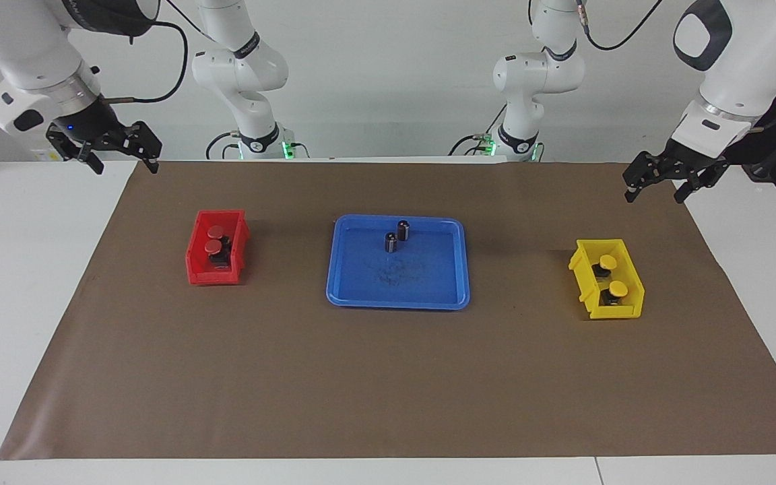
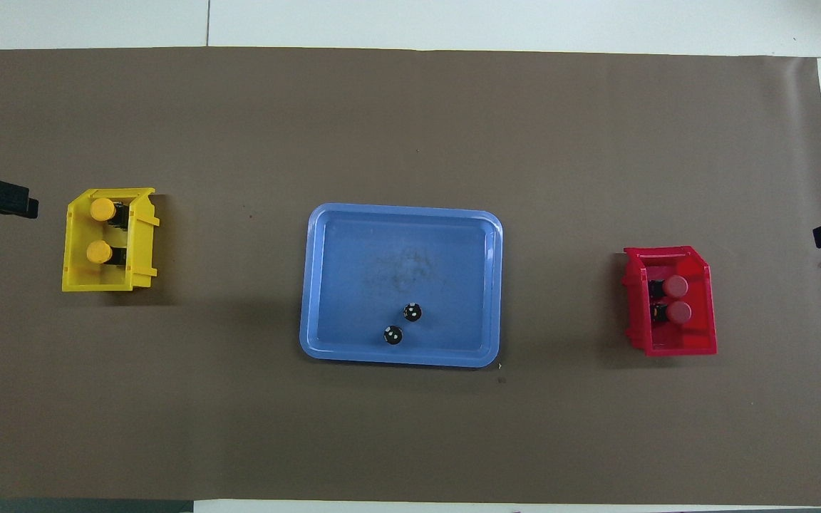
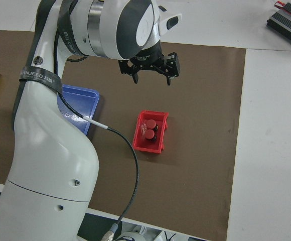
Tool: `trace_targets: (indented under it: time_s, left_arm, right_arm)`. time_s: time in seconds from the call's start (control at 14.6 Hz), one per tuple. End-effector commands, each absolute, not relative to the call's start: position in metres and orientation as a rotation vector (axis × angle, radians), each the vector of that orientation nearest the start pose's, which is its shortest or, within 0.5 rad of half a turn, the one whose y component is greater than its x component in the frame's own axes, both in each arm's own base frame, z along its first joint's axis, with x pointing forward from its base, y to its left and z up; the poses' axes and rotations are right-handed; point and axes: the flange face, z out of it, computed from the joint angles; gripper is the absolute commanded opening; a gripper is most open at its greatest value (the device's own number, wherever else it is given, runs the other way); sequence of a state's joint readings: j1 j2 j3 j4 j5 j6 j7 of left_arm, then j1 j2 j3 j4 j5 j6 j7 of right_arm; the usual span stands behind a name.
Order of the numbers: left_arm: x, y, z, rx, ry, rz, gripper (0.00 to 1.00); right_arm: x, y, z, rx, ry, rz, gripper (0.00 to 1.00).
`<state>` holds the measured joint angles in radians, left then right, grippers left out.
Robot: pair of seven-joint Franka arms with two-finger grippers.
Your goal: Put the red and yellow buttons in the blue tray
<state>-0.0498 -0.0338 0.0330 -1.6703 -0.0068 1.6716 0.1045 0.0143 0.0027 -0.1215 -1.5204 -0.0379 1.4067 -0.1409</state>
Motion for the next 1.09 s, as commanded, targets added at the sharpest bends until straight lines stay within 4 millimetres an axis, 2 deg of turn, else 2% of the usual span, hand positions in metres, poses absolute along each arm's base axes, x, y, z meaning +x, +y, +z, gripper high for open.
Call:
trace_targets:
  time_s: [0.0,0.21,0.27,0.41,0.48,0.55,0.68,0.82,1.03]
  left_arm:
    - [0.548,-0.010,0.606,-3.150,0.177,-0.040,1.00]
    - [0.548,-0.010,0.605,-3.151,0.177,-0.037,1.00]
    - [0.548,-0.009,0.606,-3.151,0.173,-0.037,1.00]
    - [0.548,-0.009,0.606,-3.151,0.173,-0.037,1.00]
    - [0.548,-0.010,0.606,-3.151,0.177,-0.037,1.00]
    - [0.548,-0.009,0.606,-3.151,0.173,-0.037,1.00]
    - [0.548,-0.009,0.605,-3.151,0.173,-0.037,1.00]
    - [0.548,-0.009,0.605,-3.151,0.173,-0.035,1.00]
    - [0.548,-0.010,0.606,-3.150,0.177,-0.040,1.00]
  right_arm:
    - [0.535,-0.058,0.636,-3.189,-0.039,0.162,1.00]
    - [0.538,-0.059,0.632,-3.188,-0.036,0.159,1.00]
    - [0.539,-0.058,0.625,-3.181,-0.033,0.155,1.00]
    - [0.544,-0.042,0.588,-3.166,0.010,0.145,1.00]
    - [0.548,-0.022,0.566,-3.166,-0.024,0.126,1.00]
    - [0.554,-0.011,0.549,-3.167,-0.053,0.113,1.00]
    - [0.558,-0.008,0.510,-3.152,-0.049,0.097,1.00]
    - [0.553,-0.014,0.470,-3.118,-0.013,0.104,0.95]
    - [0.533,-0.019,0.423,-3.117,-0.013,0.082,0.75]
